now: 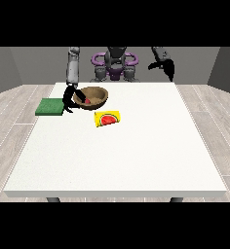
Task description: Pick the cup and pour the ball into the bowl, then pick the bowl and place it on the pad
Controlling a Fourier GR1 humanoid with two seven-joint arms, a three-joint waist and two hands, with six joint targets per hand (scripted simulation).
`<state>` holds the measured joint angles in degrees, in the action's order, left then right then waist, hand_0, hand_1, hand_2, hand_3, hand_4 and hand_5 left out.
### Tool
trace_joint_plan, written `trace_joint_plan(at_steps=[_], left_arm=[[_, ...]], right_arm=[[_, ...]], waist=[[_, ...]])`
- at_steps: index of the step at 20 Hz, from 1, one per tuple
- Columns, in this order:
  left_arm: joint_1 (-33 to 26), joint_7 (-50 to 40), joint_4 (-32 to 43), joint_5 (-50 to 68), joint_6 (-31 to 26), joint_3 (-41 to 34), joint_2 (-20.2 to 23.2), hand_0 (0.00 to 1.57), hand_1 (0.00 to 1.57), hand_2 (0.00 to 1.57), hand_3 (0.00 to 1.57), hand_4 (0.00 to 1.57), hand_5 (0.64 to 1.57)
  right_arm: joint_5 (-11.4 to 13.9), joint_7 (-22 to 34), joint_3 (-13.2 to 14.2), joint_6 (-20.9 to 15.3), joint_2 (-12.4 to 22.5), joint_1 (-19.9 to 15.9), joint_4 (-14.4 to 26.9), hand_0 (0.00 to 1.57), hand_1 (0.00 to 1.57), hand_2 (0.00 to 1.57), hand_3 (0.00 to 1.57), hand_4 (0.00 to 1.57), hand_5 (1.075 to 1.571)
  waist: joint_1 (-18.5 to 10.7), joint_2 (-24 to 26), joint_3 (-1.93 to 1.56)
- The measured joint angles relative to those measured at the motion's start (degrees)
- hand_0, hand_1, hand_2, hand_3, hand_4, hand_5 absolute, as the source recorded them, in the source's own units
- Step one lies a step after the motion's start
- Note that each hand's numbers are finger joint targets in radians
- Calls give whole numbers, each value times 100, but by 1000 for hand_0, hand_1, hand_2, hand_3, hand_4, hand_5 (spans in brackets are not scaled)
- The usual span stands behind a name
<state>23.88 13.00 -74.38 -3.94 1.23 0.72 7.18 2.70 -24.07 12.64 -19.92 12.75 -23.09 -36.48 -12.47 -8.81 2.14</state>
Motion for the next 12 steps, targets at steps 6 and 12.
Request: trace_joint_plan(at_steps=[6, 12], left_arm=[[-360, 147, 703, 162, -17, -390, 145, 0, 0, 0, 0, 996, 1410], [-721, 251, 1204, 263, 32, -762, 334, 0, 0, 0, 0, 997, 1410]], right_arm=[[476, 1940, -556, -151, 80, -247, -120, 1571, 1571, 1571, 858, 823, 1564], [621, 3452, -893, 331, 266, -554, -634, 1571, 1571, 1571, 716, 799, 1569]], waist=[[560, 759, -143], [1234, 1440, -191]])
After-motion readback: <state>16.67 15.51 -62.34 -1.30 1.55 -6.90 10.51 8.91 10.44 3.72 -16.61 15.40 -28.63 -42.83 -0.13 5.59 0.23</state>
